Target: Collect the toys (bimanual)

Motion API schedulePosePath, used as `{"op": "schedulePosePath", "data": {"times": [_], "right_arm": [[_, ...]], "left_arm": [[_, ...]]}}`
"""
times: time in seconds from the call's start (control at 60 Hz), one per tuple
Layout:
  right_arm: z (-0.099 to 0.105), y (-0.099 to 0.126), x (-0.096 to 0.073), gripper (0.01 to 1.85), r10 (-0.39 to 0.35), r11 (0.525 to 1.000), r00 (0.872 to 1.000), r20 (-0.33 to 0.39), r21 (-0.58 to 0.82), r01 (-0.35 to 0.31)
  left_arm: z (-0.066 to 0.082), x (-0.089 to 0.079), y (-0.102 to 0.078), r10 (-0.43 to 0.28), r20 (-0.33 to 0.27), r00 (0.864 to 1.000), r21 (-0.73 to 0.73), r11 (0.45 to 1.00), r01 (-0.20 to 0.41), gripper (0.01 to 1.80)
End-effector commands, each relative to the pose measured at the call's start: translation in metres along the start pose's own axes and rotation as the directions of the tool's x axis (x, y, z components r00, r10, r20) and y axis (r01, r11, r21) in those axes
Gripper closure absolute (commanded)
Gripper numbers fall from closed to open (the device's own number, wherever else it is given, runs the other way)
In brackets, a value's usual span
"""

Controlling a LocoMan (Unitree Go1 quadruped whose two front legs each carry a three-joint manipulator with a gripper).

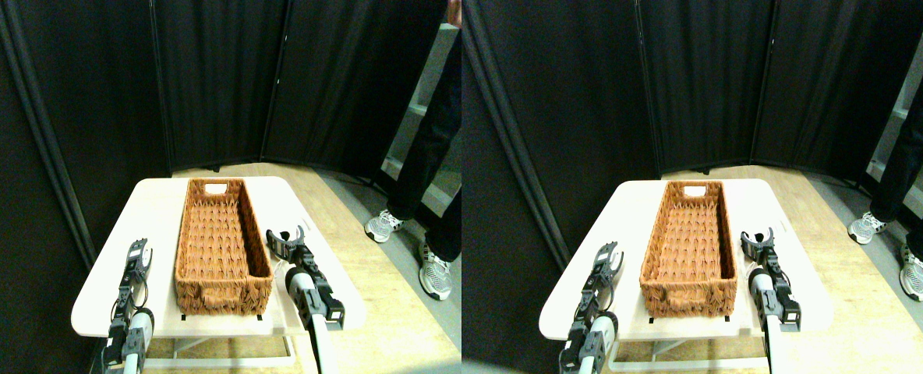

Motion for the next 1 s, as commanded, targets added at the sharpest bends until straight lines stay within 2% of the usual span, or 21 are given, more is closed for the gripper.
{"op": "schedulePosePath", "data": {"times": [0.017, 0.217, 0.55, 0.667, 0.733, 0.85, 1.0], "right_arm": [[0.003, -0.002, 0.008, 1.18, -0.012, 1.000, 1.000, 0.011, 0.022, 0.011], [0.006, -0.014, 0.022, 1.22, -0.072, 0.995, 0.995, 0.063, 0.070, 0.068], [0.009, -0.031, 0.032, 1.25, -0.141, 0.987, 0.989, 0.053, 0.082, 0.137], [0.010, -0.034, 0.033, 1.59, -0.148, 0.989, 0.986, 0.072, 0.032, 0.146], [0.011, -0.034, 0.033, 1.80, -0.147, 0.989, 0.983, 0.110, -0.014, 0.150], [0.012, -0.033, 0.033, 1.85, -0.156, 0.987, 0.974, 0.163, -0.011, 0.160], [0.013, -0.025, 0.030, 1.85, -0.115, 0.993, 0.980, 0.161, 0.018, 0.113]], "left_arm": [[0.007, 0.001, -0.003, 0.003, 0.040, 0.999, 0.007, 1.000, -0.003, 1.68], [0.009, 0.002, -0.002, -0.008, 0.043, 0.999, 0.019, 1.000, 0.007, 1.68], [0.010, 0.006, -0.003, -0.036, 0.054, 0.998, 0.028, 0.999, 0.034, 1.71], [0.011, 0.006, -0.005, -0.037, 0.054, 0.998, 0.025, 0.999, 0.036, 1.71], [0.012, 0.005, -0.006, -0.042, 0.056, 0.998, 0.022, 0.999, 0.041, 1.72], [0.013, 0.005, -0.008, -0.041, 0.060, 0.997, 0.016, 0.999, 0.040, 1.73], [0.013, 0.004, -0.010, -0.038, 0.059, 0.998, 0.016, 0.999, 0.037, 1.75]]}}
